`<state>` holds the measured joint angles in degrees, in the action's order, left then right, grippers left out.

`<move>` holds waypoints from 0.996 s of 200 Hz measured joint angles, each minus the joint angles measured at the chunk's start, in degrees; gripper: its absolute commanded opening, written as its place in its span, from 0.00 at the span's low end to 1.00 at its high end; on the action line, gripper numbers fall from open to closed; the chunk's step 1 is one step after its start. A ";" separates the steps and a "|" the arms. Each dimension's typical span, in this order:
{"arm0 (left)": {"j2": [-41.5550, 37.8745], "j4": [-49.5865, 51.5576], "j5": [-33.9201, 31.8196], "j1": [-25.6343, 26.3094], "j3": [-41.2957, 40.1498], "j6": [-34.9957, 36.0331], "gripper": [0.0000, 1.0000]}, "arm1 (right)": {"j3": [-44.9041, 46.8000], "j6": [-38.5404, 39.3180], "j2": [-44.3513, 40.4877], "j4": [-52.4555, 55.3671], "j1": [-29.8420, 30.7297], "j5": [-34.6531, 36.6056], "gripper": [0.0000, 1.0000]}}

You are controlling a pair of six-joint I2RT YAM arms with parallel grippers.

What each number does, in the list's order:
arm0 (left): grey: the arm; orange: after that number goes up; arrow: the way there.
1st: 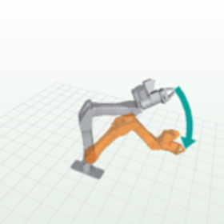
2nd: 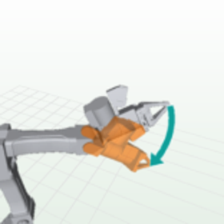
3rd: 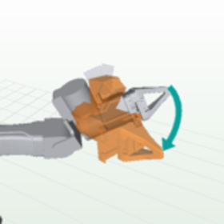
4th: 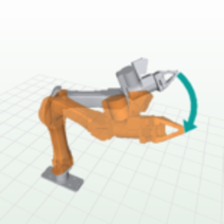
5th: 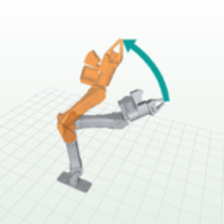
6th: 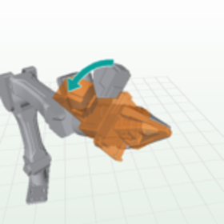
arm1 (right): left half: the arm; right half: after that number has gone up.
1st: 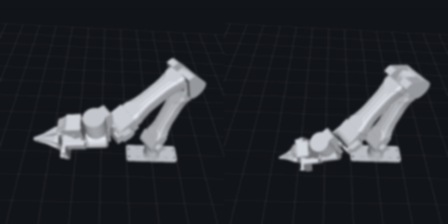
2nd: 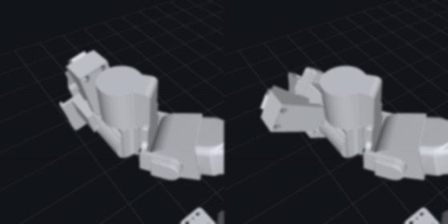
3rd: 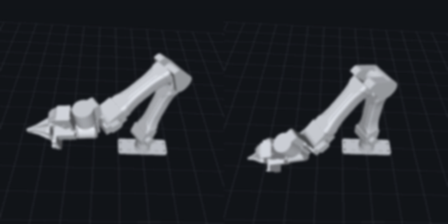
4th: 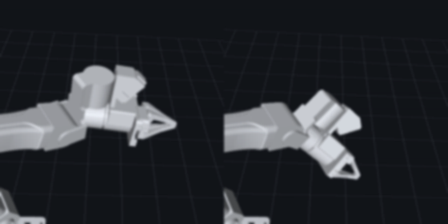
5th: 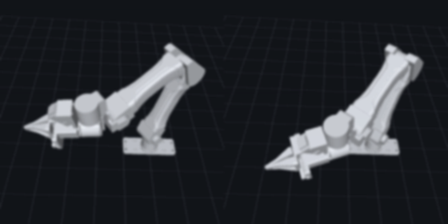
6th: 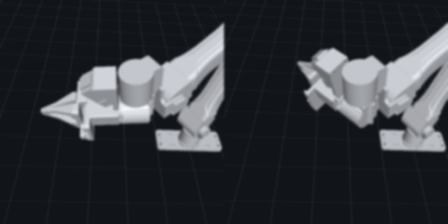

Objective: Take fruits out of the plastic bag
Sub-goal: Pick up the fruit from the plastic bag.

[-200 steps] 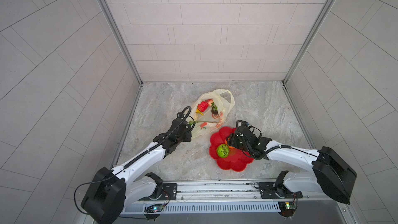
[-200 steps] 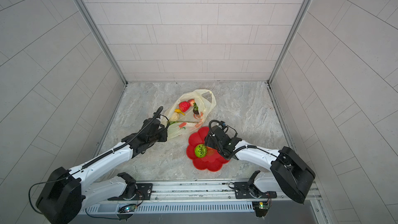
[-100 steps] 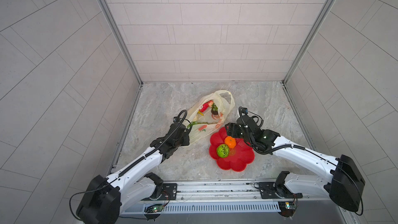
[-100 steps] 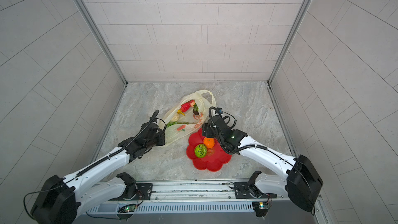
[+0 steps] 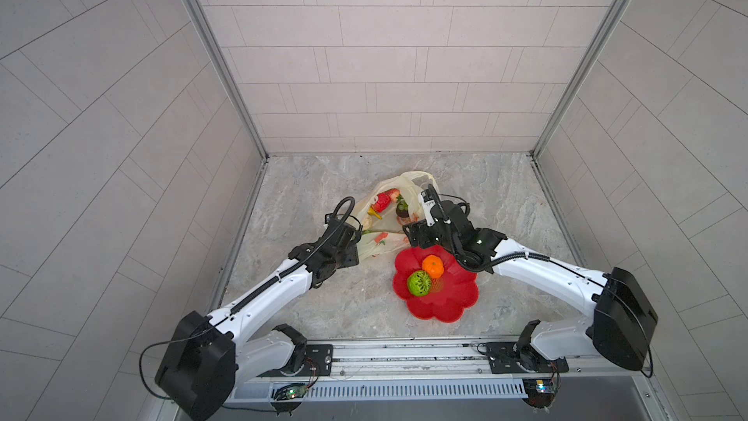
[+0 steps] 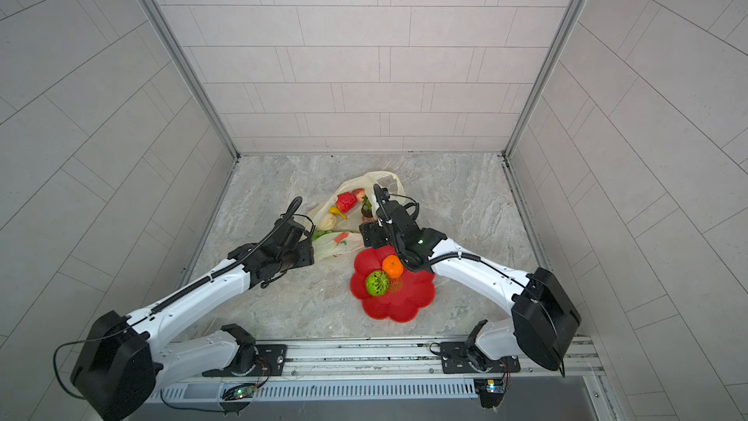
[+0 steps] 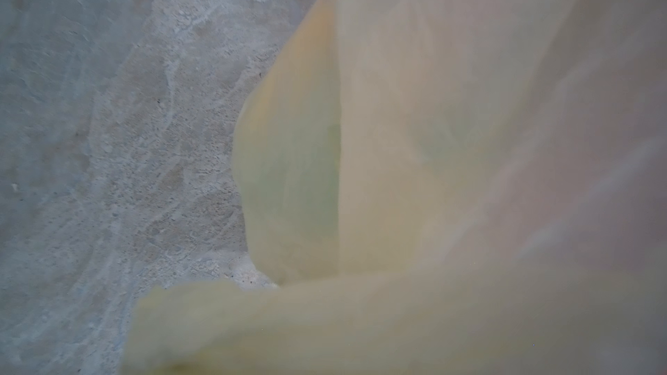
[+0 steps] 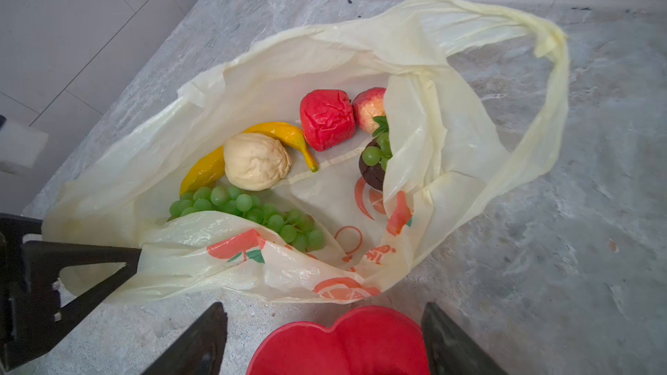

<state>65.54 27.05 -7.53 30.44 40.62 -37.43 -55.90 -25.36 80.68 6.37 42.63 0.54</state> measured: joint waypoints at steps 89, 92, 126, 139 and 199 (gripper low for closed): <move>5.22 0.22 1.51 -7.69 3.65 -2.45 0.62 | -20.00 6.36 23.96 2.27 1.22 -7.21 0.86; 5.31 -0.07 1.86 -7.98 3.54 -2.45 0.59 | -20.76 6.54 24.61 2.54 1.31 -7.23 0.86; 5.29 -3.32 3.78 -10.32 2.27 -2.64 0.41 | -30.36 7.76 33.11 5.38 2.89 -7.89 0.86; 5.31 -4.74 4.20 -10.84 1.40 -2.43 0.36 | -34.36 8.02 36.39 6.75 3.21 -7.93 0.86; 6.12 -10.08 6.49 -11.32 -2.82 0.22 0.25 | -47.56 8.15 47.10 13.49 3.45 -5.75 0.86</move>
<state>71.66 16.97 -1.04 19.11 37.80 -37.21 -103.46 -17.21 127.79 19.86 46.09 -5.21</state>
